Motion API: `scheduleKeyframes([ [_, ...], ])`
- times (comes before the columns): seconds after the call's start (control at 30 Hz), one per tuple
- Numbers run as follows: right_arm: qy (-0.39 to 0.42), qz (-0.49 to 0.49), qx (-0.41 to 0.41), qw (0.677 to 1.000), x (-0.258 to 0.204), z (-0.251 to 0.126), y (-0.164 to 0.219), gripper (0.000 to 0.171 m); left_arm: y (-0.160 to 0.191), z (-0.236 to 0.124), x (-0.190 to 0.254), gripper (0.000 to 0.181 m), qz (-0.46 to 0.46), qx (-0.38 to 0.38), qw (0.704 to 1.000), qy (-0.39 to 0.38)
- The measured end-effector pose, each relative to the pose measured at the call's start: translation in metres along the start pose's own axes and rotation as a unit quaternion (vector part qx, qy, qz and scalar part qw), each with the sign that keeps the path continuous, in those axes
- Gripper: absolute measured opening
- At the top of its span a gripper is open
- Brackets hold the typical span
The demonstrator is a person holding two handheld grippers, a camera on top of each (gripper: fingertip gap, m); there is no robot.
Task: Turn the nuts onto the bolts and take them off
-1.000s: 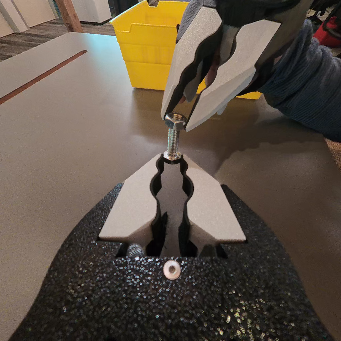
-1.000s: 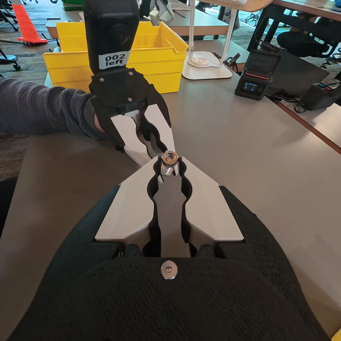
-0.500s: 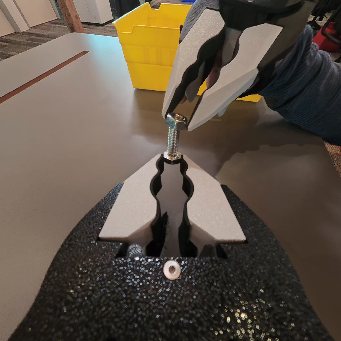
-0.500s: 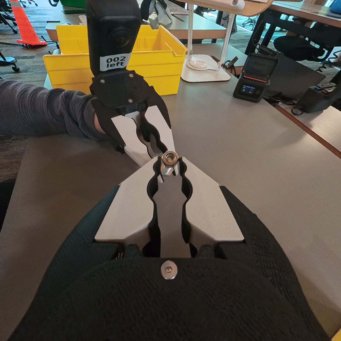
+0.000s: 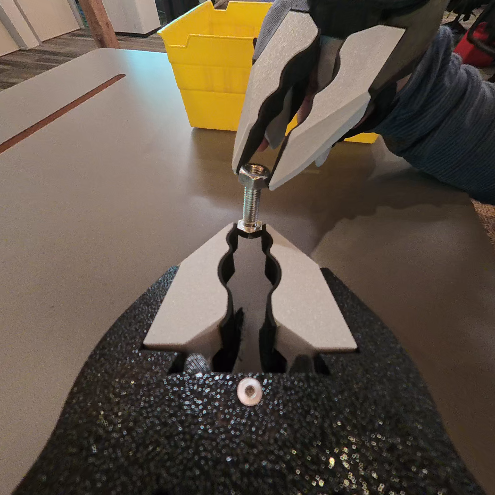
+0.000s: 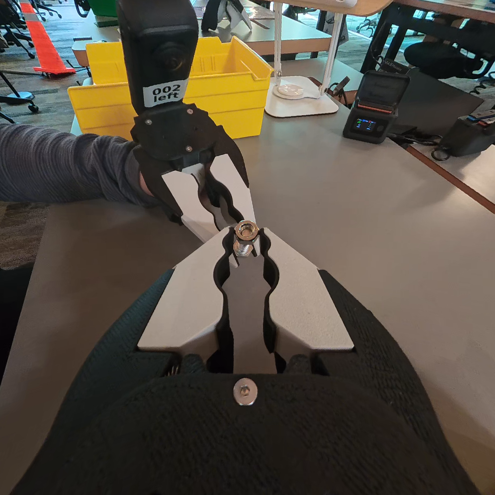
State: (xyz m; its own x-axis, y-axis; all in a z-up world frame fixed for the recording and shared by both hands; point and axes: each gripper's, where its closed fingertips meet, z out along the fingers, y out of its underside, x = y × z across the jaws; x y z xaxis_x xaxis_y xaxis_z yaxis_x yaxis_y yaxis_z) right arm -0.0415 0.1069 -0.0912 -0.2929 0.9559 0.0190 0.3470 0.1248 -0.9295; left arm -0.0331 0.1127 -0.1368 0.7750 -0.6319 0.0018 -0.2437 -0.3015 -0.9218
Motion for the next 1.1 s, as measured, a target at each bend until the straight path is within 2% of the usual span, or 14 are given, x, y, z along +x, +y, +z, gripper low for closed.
scheduleKeyframes([
  [0.73,0.0,-0.002,0.009,1.0,-0.001,0.0,-0.002,0.02,-0.001,-0.001,0.0,0.015,-0.008,0.003,1.0,0.004],
  [0.8,-0.001,-0.003,0.015,1.0,-0.002,0.0,-0.004,0.022,-0.001,-0.001,-0.001,0.015,-0.01,0.005,1.0,0.004],
  [0.93,0.017,-0.014,0.07,0.997,0.003,-0.003,-0.02,0.041,-0.01,-0.005,-0.004,0.015,-0.034,0.039,0.999,0.003],
  [1.1,0.026,0.002,0.095,0.995,0.011,-0.002,-0.022,0.042,-0.014,-0.011,-0.012,0.015,-0.076,0.062,0.995,0.002],
])
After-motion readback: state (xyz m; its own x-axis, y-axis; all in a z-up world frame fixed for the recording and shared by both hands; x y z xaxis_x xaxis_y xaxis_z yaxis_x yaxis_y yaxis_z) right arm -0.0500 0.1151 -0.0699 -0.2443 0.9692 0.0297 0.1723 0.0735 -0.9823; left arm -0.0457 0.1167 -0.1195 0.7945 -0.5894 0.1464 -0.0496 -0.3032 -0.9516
